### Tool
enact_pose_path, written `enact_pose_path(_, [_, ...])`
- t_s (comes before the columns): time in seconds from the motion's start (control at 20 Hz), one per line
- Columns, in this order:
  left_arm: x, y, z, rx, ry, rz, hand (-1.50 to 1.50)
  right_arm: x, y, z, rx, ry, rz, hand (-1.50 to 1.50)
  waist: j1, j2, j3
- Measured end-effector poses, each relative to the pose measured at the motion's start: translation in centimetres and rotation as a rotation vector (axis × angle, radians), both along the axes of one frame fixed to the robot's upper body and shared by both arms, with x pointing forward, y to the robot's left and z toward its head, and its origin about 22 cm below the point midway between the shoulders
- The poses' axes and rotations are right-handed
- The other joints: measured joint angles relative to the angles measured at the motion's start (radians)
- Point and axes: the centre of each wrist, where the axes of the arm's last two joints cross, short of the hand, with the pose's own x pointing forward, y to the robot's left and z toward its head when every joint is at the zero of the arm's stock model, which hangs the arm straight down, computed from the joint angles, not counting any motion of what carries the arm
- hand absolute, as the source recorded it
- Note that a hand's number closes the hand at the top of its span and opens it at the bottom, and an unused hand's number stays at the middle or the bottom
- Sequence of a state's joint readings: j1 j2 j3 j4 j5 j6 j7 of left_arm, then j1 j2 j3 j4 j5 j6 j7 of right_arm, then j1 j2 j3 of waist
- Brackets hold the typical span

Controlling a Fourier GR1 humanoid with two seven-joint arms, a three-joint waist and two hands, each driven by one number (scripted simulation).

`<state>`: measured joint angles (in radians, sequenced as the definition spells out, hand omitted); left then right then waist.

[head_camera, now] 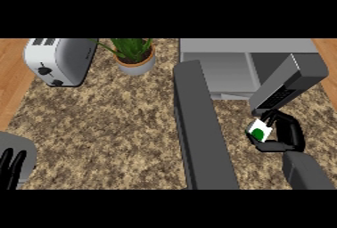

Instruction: Pick up the milk, place it into the microwave and close the microwave

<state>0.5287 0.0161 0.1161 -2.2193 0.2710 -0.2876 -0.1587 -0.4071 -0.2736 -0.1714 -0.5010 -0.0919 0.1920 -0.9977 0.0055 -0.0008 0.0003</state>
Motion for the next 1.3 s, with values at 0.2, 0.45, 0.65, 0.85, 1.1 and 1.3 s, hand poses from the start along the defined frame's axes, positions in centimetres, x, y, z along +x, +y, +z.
enact_pose_path(0.2, [-0.3,-0.1,0.3,-0.009,0.002,0.009,-1.50,0.7,1.0,1.1,0.028,-0.024,0.074,1.50,-0.005,-0.003,-0.001])
enact_pose_path(0.45, [-0.5,-0.2,0.3,-0.015,0.011,0.012,-1.50,1.0,2.8,2.8,0.042,-0.070,0.148,1.50,-0.009,-0.004,-0.001])
enact_pose_path(0.65, [-0.7,0.9,-0.4,-0.019,0.014,0.021,-1.50,1.3,3.9,5.4,0.011,-0.104,0.161,1.50,-0.008,-0.004,-0.001])
enact_pose_path(0.85, [-0.3,1.1,-0.7,-0.016,0.013,0.014,-1.50,2.5,6.4,7.4,-0.042,-0.104,0.152,1.50,-0.004,-0.002,-0.001])
enact_pose_path(1.1, [0.1,1.5,-1.1,-0.012,0.015,0.019,-1.50,5.7,8.9,8.9,-0.087,-0.075,0.131,1.50,0.005,0.001,-0.001])
enact_pose_path(1.3, [0.5,2.2,-1.0,-0.010,0.017,0.012,-1.50,8.7,10.1,10.5,-0.114,-0.048,0.126,1.50,0.013,0.004,0.000])
